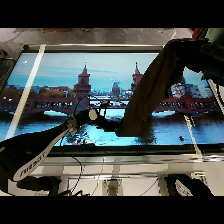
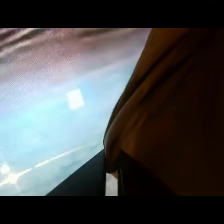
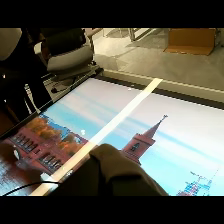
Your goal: Fold the clothes and pants, and hang the long-sleeved shirts on hangers.
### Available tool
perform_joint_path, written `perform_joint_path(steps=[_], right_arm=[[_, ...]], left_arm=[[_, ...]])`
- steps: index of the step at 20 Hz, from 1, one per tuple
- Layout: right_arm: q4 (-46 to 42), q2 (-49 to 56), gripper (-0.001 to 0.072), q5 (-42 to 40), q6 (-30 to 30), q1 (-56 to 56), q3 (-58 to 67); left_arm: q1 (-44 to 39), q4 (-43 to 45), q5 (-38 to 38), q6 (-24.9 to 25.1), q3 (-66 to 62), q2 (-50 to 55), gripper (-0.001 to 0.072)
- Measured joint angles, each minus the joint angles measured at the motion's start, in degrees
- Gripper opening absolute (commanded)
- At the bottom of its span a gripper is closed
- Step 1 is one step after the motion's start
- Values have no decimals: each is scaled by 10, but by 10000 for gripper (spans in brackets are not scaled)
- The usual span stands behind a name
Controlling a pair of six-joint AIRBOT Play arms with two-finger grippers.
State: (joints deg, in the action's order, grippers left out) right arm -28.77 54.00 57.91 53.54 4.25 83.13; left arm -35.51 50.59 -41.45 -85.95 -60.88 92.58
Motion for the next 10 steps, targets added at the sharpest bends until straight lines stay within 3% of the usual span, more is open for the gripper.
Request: perform_joint_path(steps=[6, 10], right_arm=[[-20, 0, 19, -2, 0, 0, 0], [-123, 0, 19, -6, 30, 0, 0]], left_arm=[[17, -14, 10, 23, -28, -12, 13], [79, -3, -16, 71, -75, -80, 13]])
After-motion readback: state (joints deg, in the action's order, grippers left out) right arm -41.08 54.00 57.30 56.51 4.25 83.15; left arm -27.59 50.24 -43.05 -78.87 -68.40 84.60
